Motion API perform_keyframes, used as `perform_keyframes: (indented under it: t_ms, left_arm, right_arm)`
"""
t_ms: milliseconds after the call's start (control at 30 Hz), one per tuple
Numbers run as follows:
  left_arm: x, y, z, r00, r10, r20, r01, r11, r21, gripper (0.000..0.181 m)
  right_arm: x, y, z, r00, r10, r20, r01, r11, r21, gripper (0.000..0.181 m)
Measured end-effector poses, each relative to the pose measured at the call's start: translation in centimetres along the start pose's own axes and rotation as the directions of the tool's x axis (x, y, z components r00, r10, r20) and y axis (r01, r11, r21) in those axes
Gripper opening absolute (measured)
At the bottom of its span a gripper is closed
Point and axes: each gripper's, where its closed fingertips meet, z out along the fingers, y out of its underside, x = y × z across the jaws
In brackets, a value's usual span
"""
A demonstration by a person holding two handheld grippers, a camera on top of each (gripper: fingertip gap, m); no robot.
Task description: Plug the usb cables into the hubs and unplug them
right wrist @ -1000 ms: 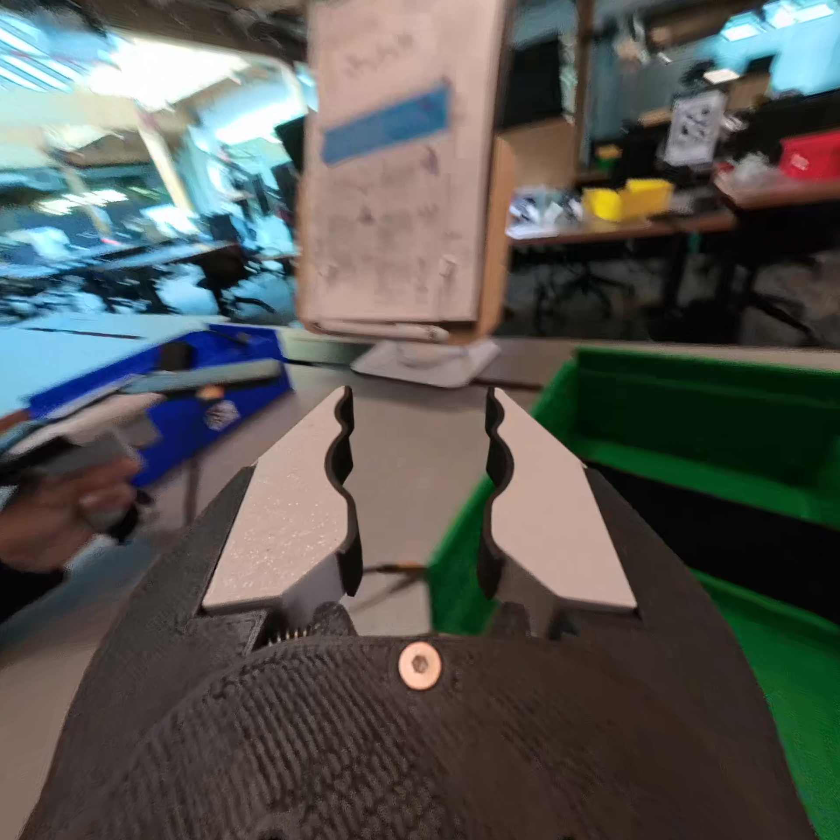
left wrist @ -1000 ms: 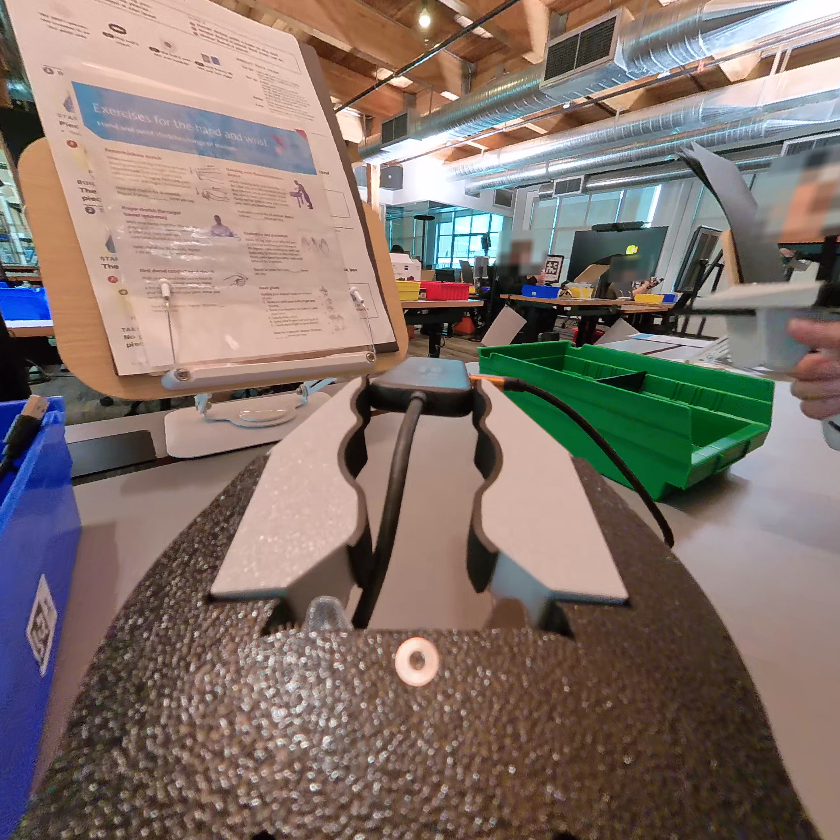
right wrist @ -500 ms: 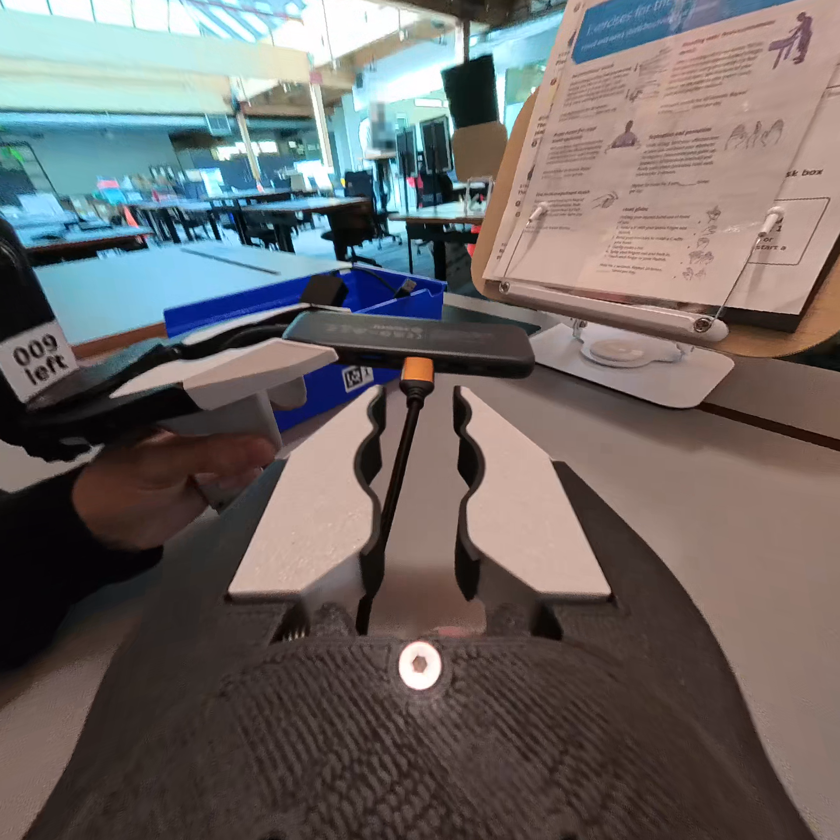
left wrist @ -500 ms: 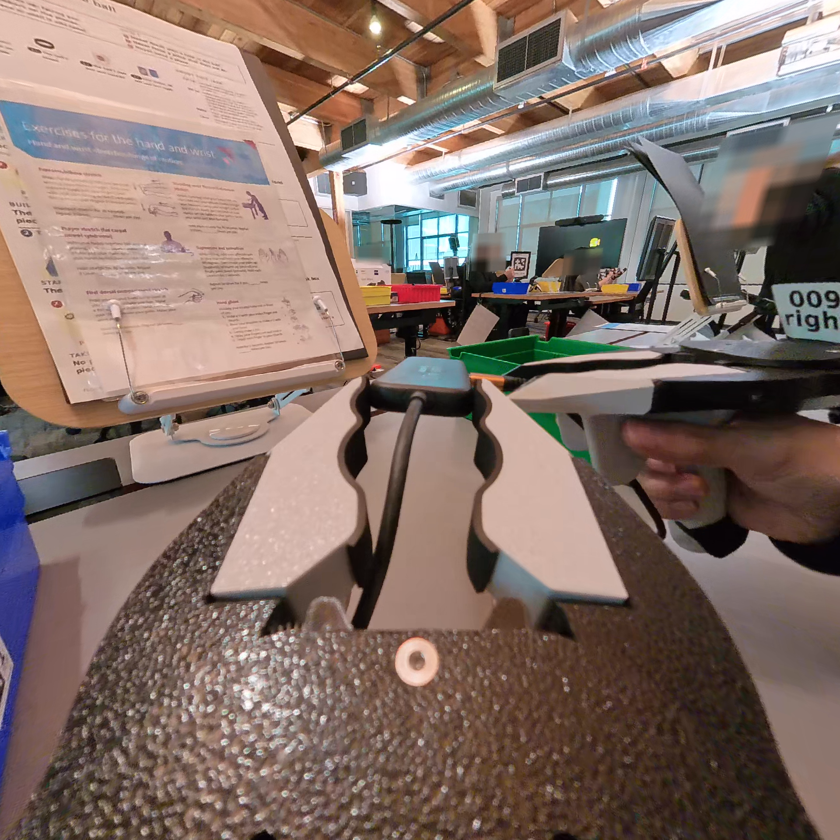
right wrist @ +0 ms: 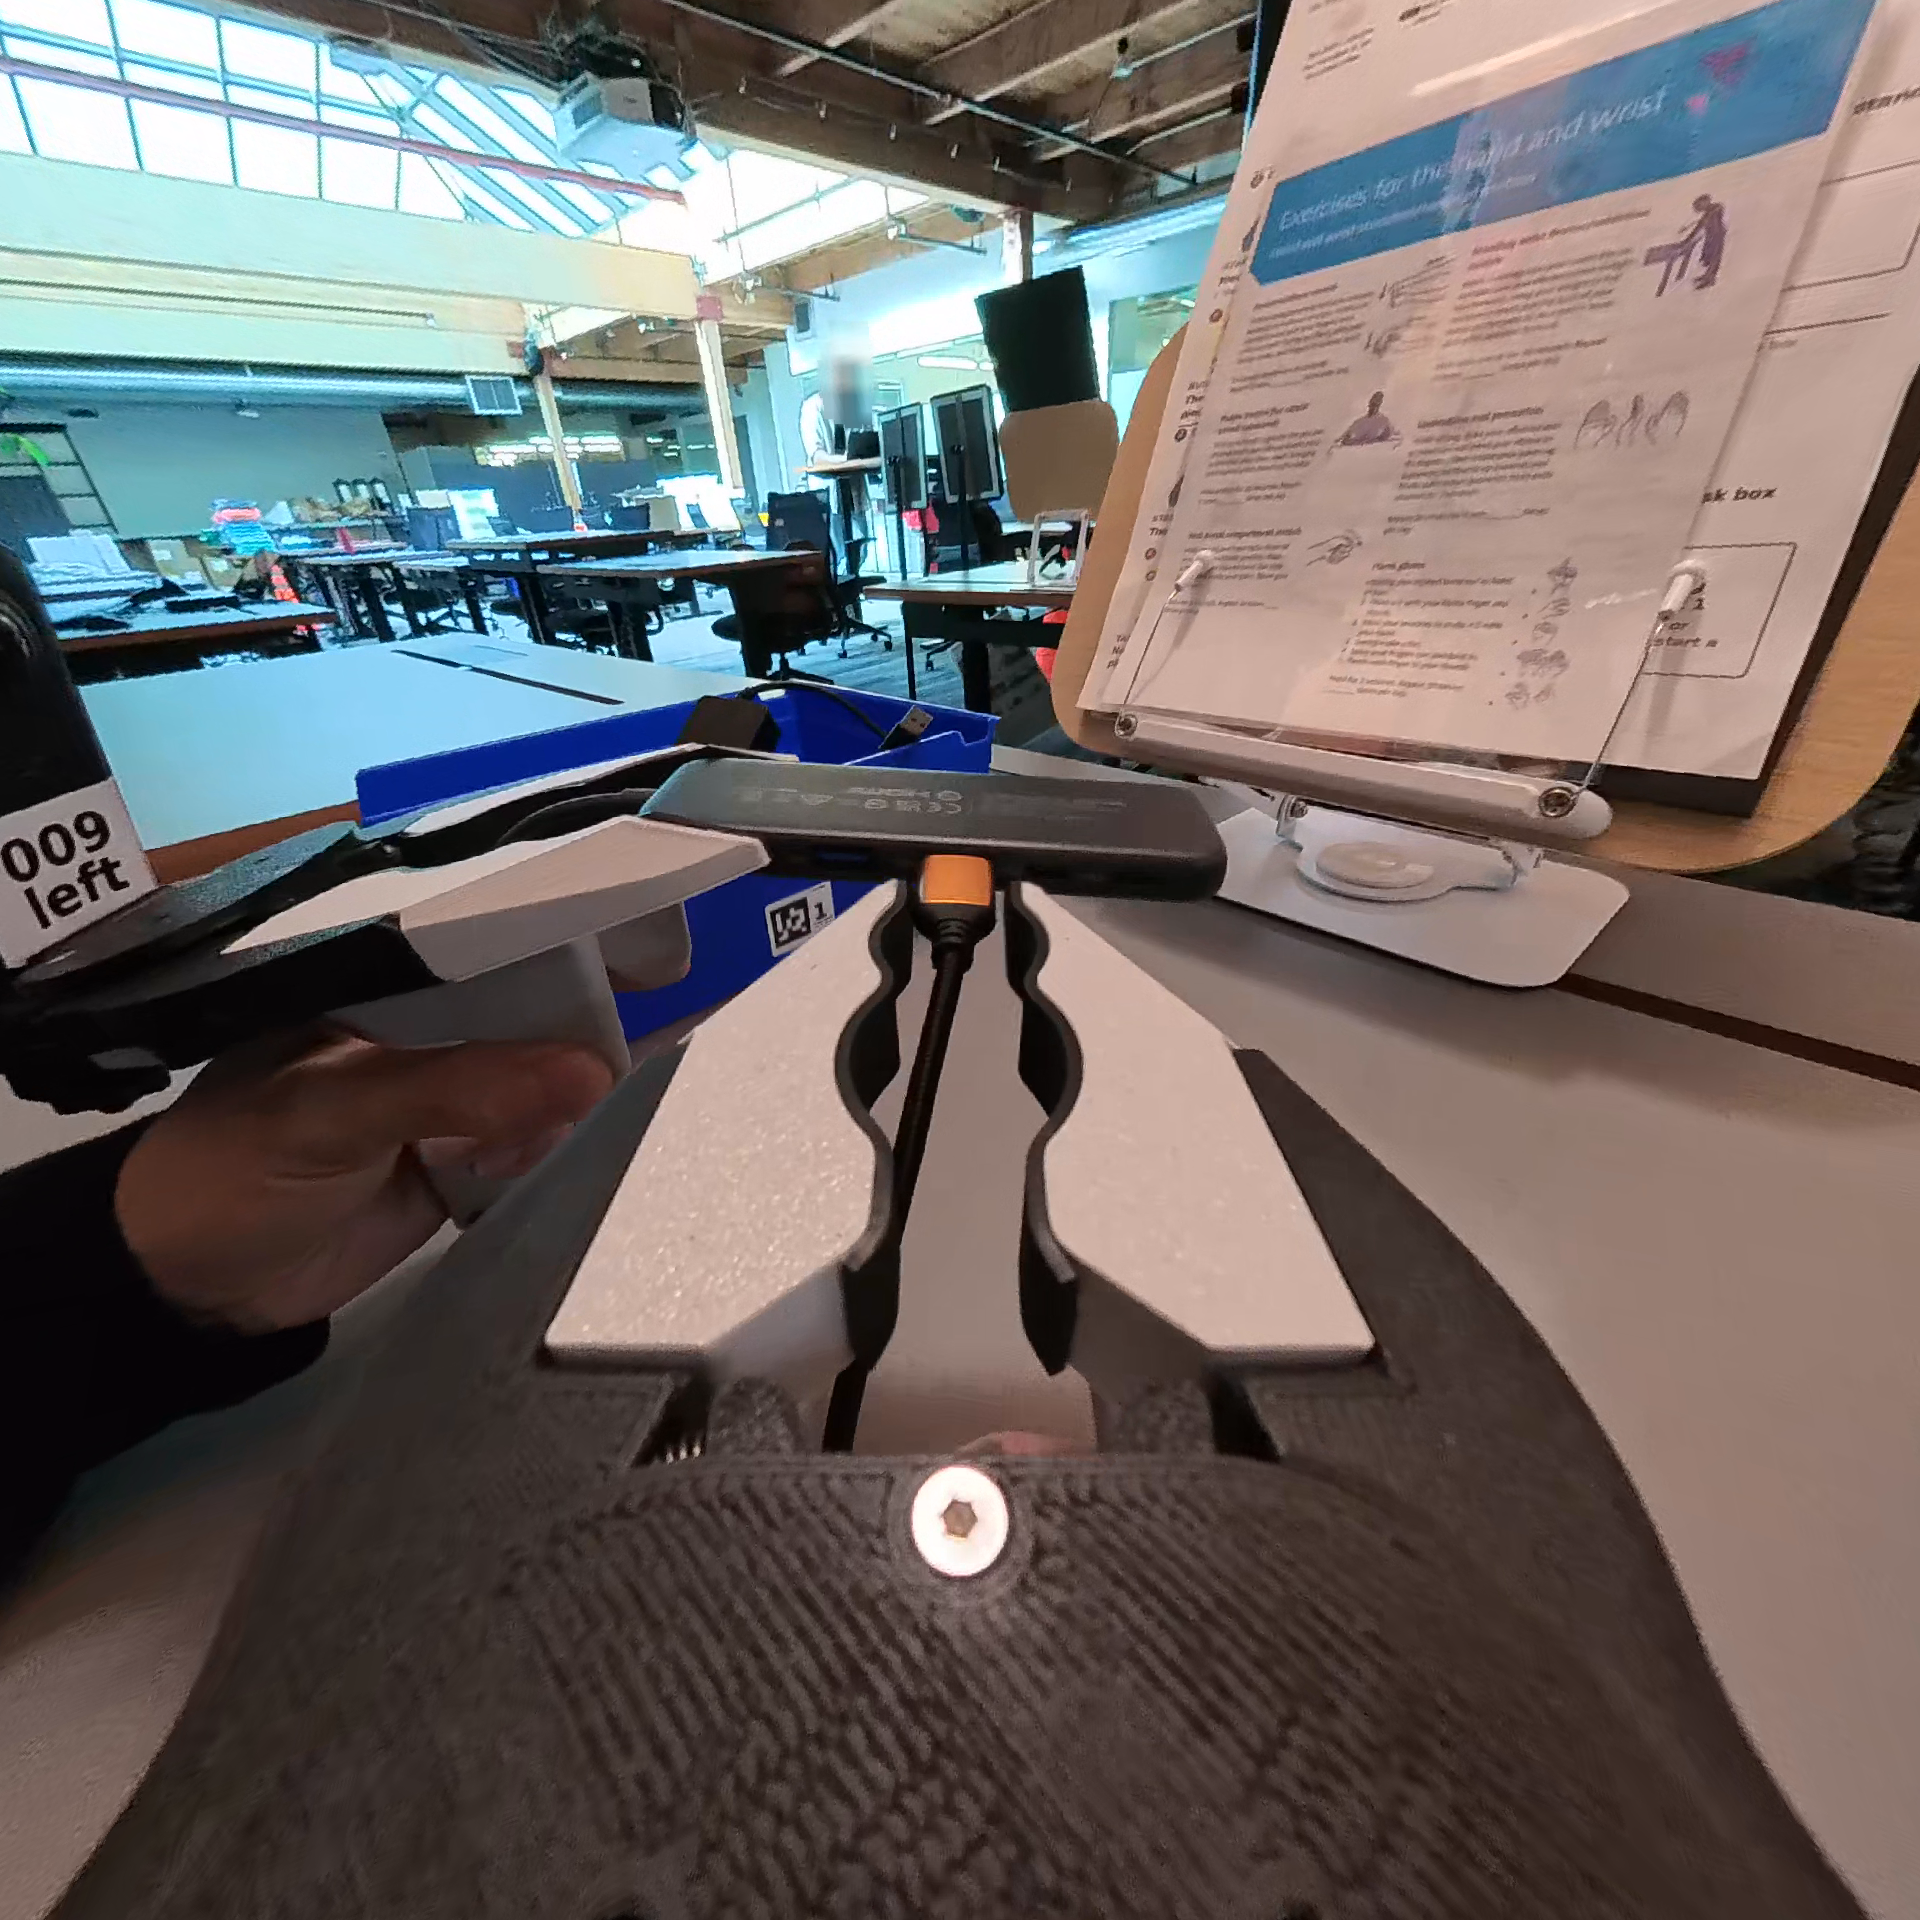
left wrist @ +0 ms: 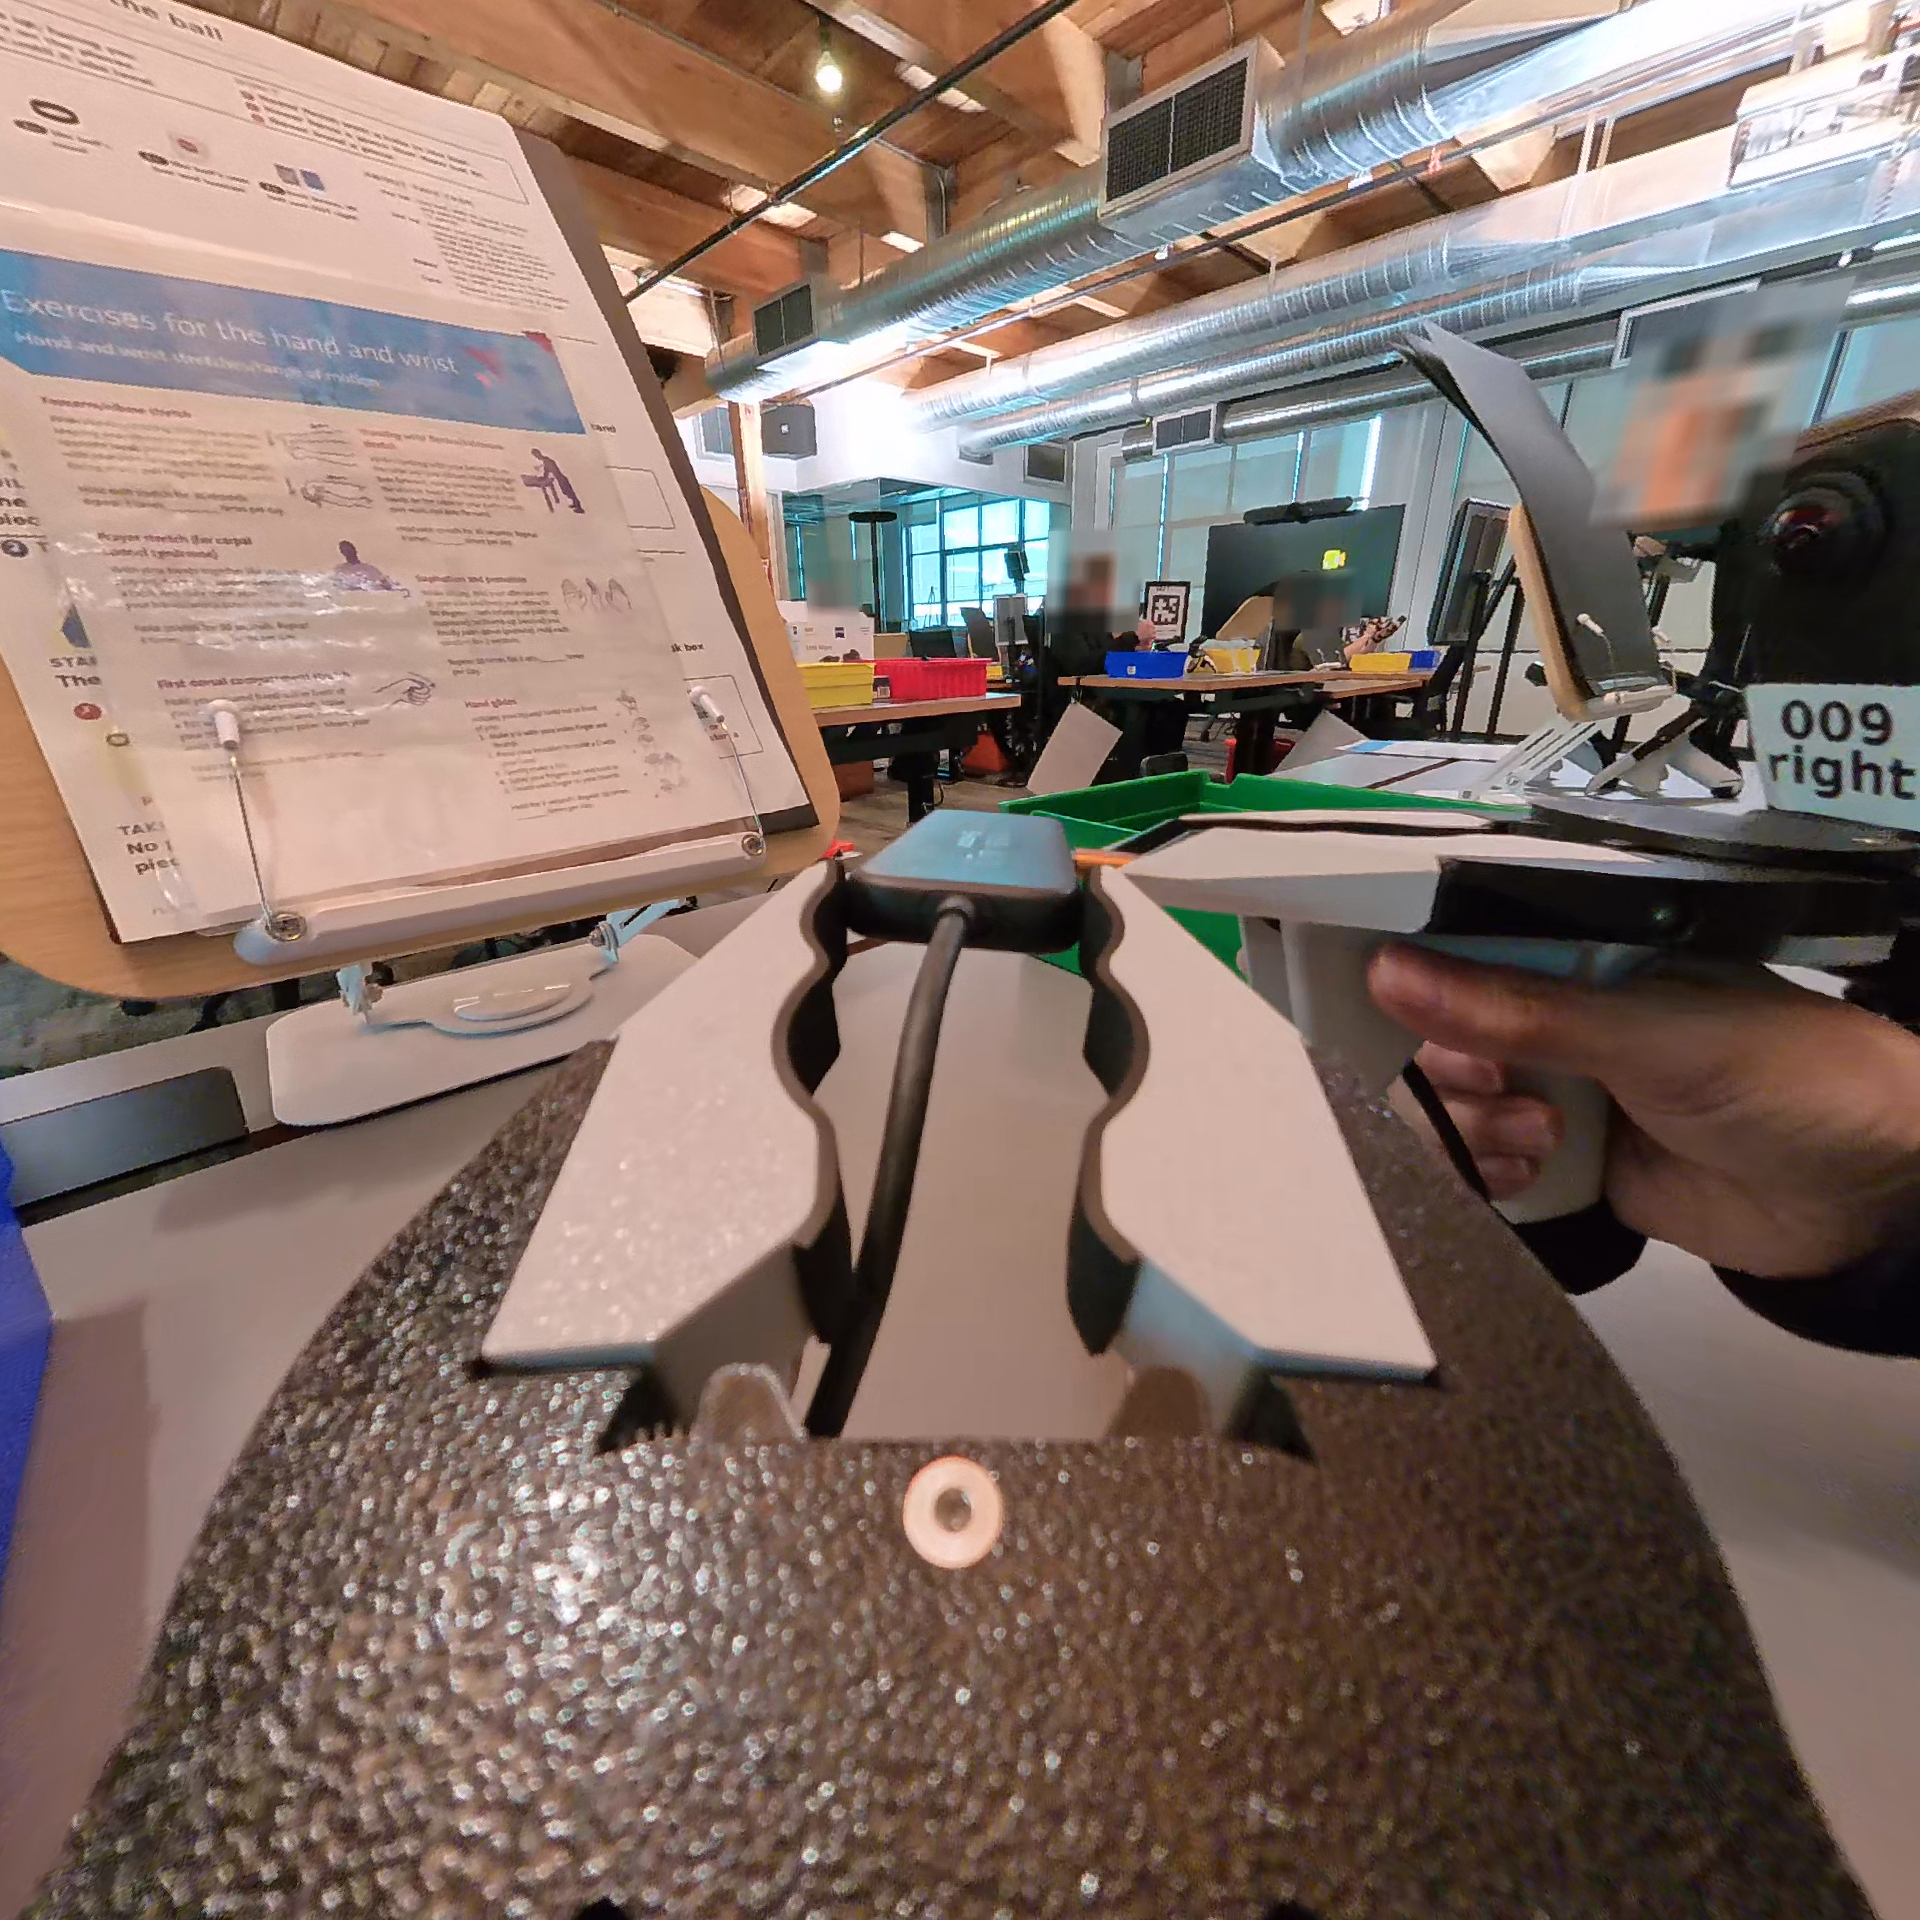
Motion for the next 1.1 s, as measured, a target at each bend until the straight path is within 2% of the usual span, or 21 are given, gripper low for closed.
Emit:
perform_keyframes:
  t_ms: [167, 333, 400, 600, 667, 700, 733, 767, 867, 967, 1100]
  left_arm:
    - [0.0, 0.0, 0.0, 1.0, 0.002, 0.008, -0.002, 1.0, 0.0, 0.043]
    - [0.1, -0.2, -0.1, 0.998, 0.043, 0.049, -0.043, 0.999, 0.0, 0.044]
    - [0.0, -0.5, -0.3, 0.994, 0.082, 0.076, -0.082, 0.997, 0.0, 0.043]
    - [0.1, -1.1, -0.4, 0.993, 0.062, 0.101, -0.065, 0.998, 0.02, 0.044]
    - [-4.4, -1.5, -1.8, 0.947, 0.009, 0.322, -0.022, 0.999, 0.037, 0.043]
    - [-5.9, -1.8, -2.6, 0.944, -0.053, 0.325, 0.036, 0.998, 0.058, 0.043]
    - [-6.1, -2.2, -3.0, 0.956, -0.082, 0.282, 0.06, 0.994, 0.086, 0.043]
    - [-5.4, -2.7, -3.1, 0.968, -0.053, 0.244, 0.028, 0.994, 0.106, 0.043]
    - [-2.1, -2.2, -1.6, 0.986, 0.073, 0.147, -0.081, 0.995, 0.052, 0.043]
    - [-0.2, -2.0, -1.0, 0.996, 0.063, 0.064, -0.066, 0.996, 0.057, 0.043]
    - [-0.1, -1.1, -0.8, 0.999, 0.035, 0.03, -0.036, 0.999, 0.02, 0.043]
  right_arm:
    - [0.0, 0.1, 0.1, 1.0, 0.01, -0.004, -0.01, 1.0, 0.008, 0.014]
    - [-0.2, -0.2, 0.2, 0.992, -0.096, -0.076, 0.098, 0.995, 0.022, 0.014]
    - [-0.4, -0.3, 0.3, 0.993, -0.096, -0.063, 0.096, 0.995, 0.009, 0.014]
    - [-0.4, -1.4, -0.4, 0.993, -0.115, 0.012, 0.115, 0.993, -0.026, 0.014]
    - [-0.1, -2.7, -1.7, 0.993, -0.109, 0.04, 0.11, 0.994, -0.013, 0.014]
    - [-0.3, -3.1, -2.3, 0.992, -0.086, 0.088, 0.089, 0.996, -0.031, 0.014]
    - [-0.5, -4.1, -2.9, 0.99, -0.081, 0.114, 0.083, 0.996, -0.018, 0.014]
    - [-0.5, -5.8, -3.7, 0.989, -0.104, 0.107, 0.101, 0.994, 0.035, 0.014]
    - [-1.0, -11.2, -6.6, 0.987, -0.131, 0.097, 0.117, 0.983, 0.141, 0.014]
    - [1.7, -16.1, -11.2, 0.982, -0.149, -0.113, 0.174, 0.95, 0.261, 0.014]
    - [6.1, -19.1, -16.1, 0.927, -0.168, -0.336, 0.275, 0.913, 0.302, 0.014]
